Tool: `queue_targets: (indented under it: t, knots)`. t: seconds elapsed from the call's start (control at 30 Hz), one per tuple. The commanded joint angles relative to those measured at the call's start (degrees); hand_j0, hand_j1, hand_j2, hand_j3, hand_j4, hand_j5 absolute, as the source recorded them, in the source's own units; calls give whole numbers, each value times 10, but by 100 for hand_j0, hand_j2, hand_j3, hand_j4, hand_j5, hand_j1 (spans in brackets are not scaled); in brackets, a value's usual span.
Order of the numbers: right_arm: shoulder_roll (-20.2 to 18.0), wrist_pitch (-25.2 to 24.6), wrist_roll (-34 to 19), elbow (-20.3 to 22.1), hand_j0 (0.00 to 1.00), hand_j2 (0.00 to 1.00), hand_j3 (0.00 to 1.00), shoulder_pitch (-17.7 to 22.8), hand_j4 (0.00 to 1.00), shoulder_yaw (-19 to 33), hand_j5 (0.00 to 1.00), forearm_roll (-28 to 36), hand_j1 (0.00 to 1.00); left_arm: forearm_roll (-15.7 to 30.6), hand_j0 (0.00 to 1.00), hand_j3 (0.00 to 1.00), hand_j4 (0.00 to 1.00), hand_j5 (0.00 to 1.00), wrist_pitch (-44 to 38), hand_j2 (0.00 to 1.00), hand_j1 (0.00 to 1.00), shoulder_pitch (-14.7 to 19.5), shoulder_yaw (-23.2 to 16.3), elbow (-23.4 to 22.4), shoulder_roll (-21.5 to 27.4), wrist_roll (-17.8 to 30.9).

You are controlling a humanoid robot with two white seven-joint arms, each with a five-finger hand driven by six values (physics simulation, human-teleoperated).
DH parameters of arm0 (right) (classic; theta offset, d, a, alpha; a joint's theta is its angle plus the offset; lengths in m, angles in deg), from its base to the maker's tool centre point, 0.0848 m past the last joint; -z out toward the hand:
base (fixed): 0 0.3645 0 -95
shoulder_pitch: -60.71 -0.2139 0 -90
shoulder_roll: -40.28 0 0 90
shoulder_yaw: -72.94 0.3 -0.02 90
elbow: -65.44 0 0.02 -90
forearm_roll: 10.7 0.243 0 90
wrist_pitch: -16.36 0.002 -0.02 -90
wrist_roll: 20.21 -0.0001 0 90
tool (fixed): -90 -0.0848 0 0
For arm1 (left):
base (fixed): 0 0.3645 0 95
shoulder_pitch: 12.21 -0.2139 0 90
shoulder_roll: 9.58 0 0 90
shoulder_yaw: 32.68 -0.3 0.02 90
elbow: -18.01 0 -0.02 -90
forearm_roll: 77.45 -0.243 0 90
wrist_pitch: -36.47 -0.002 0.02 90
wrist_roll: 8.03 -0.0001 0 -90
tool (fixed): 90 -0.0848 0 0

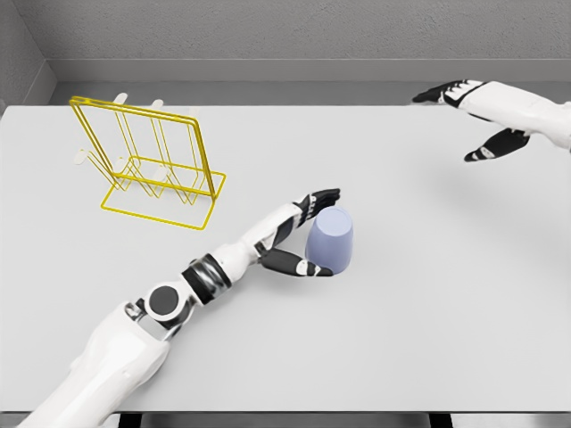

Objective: Place the cup on the cup holder with both arms

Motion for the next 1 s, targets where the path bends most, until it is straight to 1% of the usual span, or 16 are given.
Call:
queue_targets:
  t: [0.0, 0.1, 0.2, 0.27, 0.37, 0.4, 0.47, 0.53, 0.57, 0.6, 0.63, 0.67, 0.87, 0.93, 0.97]
  knots:
    - [1, -1, 1, -4, 100, 100, 100, 0, 100, 4, 100, 3, 100, 2, 100, 100, 100, 100, 0, 100, 100, 0, -1, -3, -4, 0]
    - [7, -1, 1, -5, 100, 100, 100, 0, 100, 4, 100, 4, 100, 2, 100, 100, 100, 100, 0, 100, 100, 0, -2, -3, -7, 1]
    - [8, -1, 1, -7, 100, 100, 100, 6, 100, 8, 100, 3, 100, -13, 100, 100, 100, 100, 0, 100, 100, 0, -1, -3, -15, 0]
    - [9, -1, 1, -7, 100, 100, 100, 9, 100, 8, 100, 3, 100, -13, 100, 100, 100, 100, 0, 100, 100, -1, -1, -3, -16, 0]
    - [8, -1, 1, -7, 100, 100, 100, 10, 100, 8, 100, 3, 100, -13, 93, 93, 93, 93, 1, 93, 93, -1, -2, -2, -19, 0]
    - [8, -1, 1, -7, 100, 100, 100, 11, 100, 8, 100, 3, 100, -13, 90, 90, 90, 90, 2, 90, 90, -1, -2, -2, -19, 0]
    - [8, -1, 1, -7, 100, 100, 100, 10, 100, 8, 100, 3, 100, -13, 78, 78, 78, 78, 2, 78, 78, -1, -2, -2, -19, 0]
    - [8, -1, 1, -7, 100, 100, 100, 10, 100, 8, 100, 3, 100, -13, 58, 58, 58, 58, 2, 58, 58, -2, -2, -1, -19, 1]
    - [8, -1, 2, -7, 100, 100, 100, 10, 100, 8, 100, 3, 100, -12, 51, 51, 51, 51, 2, 51, 51, -3, -2, 1, -19, 1]
    - [9, -1, 2, -7, 100, 100, 100, 10, 100, 8, 100, 3, 100, -12, 49, 49, 49, 49, 3, 49, 49, -4, -1, 2, -18, 5]
    - [9, -1, 2, -7, 100, 100, 100, 11, 100, 8, 100, 3, 100, -11, 48, 48, 48, 48, 7, 48, 48, -5, 0, 1, -17, 27]
    - [9, -1, 2, -7, 100, 100, 100, 11, 100, 9, 100, 3, 100, -8, 46, 46, 46, 46, 19, 46, 46, -5, 1, -1, -16, 33]
    - [12, -1, 2, -7, 100, 100, 100, 10, 100, 8, 100, 4, 100, -7, 45, 45, 45, 45, 22, 45, 45, -7, 2, -2, -11, 35]
    - [12, -1, 2, -8, 100, 100, 100, 10, 100, 8, 100, 4, 100, -2, 45, 45, 45, 45, 22, 45, 45, -9, 9, 9, -10, 37]
    - [12, -1, 2, -8, 100, 100, 100, 10, 100, 8, 100, 4, 100, 8, 44, 44, 44, 44, 22, 44, 44, -9, 10, 27, -3, 43]
